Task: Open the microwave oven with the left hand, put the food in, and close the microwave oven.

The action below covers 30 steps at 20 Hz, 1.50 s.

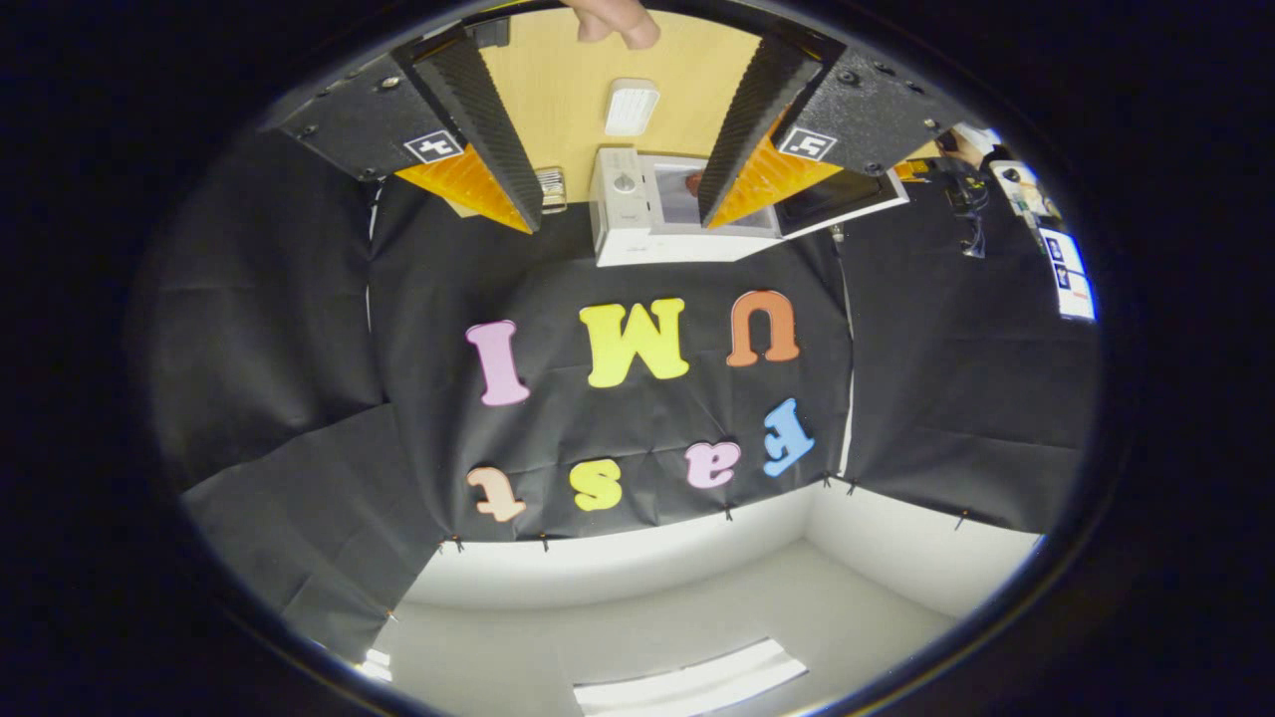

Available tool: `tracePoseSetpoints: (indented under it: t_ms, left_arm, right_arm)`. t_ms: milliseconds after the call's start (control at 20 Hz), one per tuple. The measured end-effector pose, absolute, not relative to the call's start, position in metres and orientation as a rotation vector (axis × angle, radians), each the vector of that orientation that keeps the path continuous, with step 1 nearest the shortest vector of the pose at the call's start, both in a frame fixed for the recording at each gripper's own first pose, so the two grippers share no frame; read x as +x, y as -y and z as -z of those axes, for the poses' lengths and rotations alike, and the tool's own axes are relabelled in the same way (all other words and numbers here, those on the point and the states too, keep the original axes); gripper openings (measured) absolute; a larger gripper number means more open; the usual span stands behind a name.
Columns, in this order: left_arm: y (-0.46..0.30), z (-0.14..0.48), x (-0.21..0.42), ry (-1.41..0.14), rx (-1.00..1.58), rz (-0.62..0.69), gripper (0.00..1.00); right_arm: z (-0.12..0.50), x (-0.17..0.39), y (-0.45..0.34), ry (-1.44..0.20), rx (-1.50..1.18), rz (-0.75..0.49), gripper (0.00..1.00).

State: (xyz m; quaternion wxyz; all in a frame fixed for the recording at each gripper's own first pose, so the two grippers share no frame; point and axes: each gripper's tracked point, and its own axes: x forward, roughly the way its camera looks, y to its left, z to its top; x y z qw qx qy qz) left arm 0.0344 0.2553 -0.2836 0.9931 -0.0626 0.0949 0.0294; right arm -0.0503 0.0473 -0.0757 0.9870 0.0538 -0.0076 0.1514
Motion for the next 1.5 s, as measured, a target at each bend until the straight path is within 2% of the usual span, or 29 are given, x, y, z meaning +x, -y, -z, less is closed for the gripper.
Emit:
tracePoseSetpoints:
  t_ms: [50,100,150,550,600,650,1150,1500]
  left_arm:
    - [-0.248,0.280,0.034,-0.183,-0.126,-0.048,0.00]
    - [-0.241,0.278,0.036,-0.179,-0.124,-0.044,0.11]
    - [-0.232,0.279,0.038,-0.182,-0.124,-0.030,0.00]
    - [-0.170,0.286,0.062,-0.189,-0.131,0.095,0.00]
    - [-0.164,0.286,0.068,-0.185,-0.124,0.103,0.11]
    - [-0.157,0.286,0.072,-0.180,-0.117,0.113,0.00]
    - [-0.056,0.286,0.114,-0.164,-0.044,0.272,0.00]
    - [0.000,0.282,0.162,-0.157,-0.055,0.298,0.00]
  right_arm:
    - [0.076,-0.051,-0.047,0.014,0.109,-0.305,0.99]
    - [0.076,-0.051,-0.045,0.015,0.110,-0.305,0.99]
    - [0.075,-0.052,-0.044,0.015,0.110,-0.304,0.99]
    - [0.077,-0.055,-0.024,0.009,0.111,-0.280,0.99]
    - [0.076,-0.054,-0.020,0.015,0.100,-0.270,0.99]
    - [0.074,-0.055,-0.016,0.020,0.085,-0.255,0.99]
    - [0.060,-0.065,-0.009,0.067,0.055,-0.234,1.00]
    - [0.067,-0.065,0.012,0.070,0.072,-0.212,1.00]
